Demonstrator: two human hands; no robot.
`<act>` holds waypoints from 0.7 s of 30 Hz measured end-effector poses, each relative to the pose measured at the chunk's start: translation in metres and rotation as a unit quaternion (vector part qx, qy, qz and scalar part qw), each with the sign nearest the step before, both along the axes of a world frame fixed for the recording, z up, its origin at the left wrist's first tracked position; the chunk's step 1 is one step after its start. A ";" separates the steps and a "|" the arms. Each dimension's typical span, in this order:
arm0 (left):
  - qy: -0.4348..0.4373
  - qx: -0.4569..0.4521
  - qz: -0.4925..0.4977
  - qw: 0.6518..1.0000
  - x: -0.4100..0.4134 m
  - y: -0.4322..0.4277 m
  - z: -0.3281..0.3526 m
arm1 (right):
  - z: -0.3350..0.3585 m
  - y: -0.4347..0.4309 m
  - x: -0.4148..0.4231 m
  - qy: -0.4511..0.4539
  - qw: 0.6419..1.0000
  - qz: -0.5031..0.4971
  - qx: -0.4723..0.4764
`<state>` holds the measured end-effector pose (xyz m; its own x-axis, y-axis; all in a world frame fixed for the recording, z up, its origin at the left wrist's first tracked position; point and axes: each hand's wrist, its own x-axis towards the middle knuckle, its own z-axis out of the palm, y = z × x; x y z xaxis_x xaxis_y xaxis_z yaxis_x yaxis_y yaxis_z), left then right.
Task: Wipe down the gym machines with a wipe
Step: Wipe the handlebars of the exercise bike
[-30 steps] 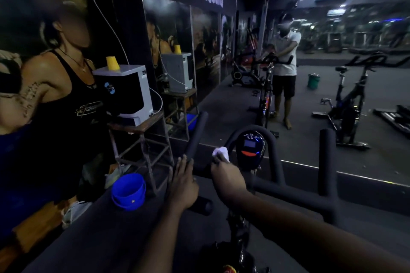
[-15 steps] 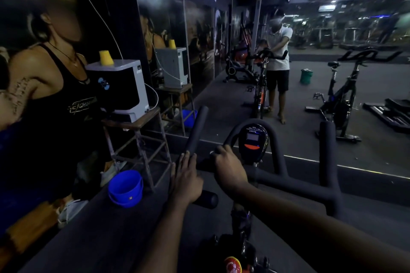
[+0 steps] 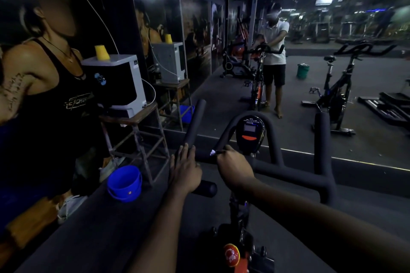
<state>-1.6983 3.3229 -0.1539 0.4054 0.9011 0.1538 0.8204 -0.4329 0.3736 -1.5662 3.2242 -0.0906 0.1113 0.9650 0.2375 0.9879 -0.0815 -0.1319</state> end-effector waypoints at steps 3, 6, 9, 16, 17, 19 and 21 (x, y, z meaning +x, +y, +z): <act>0.000 -0.006 0.000 1.000 0.000 0.000 0.000 | 0.005 -0.012 0.002 -0.022 0.999 -0.036 -0.009; -0.005 -0.018 -0.011 1.000 0.000 0.000 0.001 | 0.009 -0.015 -0.001 -0.023 0.998 -0.059 -0.016; -0.022 0.001 -0.037 0.999 -0.001 -0.002 0.004 | 0.006 -0.018 0.003 -0.002 0.999 -0.037 -0.004; -0.052 -0.024 -0.157 0.986 0.004 -0.005 0.012 | 0.000 -0.047 0.023 -0.022 0.997 -0.077 0.006; -0.057 -0.028 -0.162 0.985 0.004 -0.003 0.009 | -0.001 -0.051 0.023 -0.021 0.996 -0.081 0.010; -0.081 -0.022 -0.162 0.983 0.005 0.000 0.006 | 0.000 -0.059 0.025 -0.023 0.996 -0.088 0.014; -0.097 -0.019 -0.157 0.983 0.006 -0.002 0.006 | 0.003 -0.069 0.027 -0.028 0.994 -0.108 0.008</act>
<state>-1.6921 3.3214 -0.1478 0.6303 0.7430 0.2251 0.5607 -0.6361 0.5301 -1.5390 3.1555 -0.0880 0.3009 0.9164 0.2641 0.9537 -0.2900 -0.0805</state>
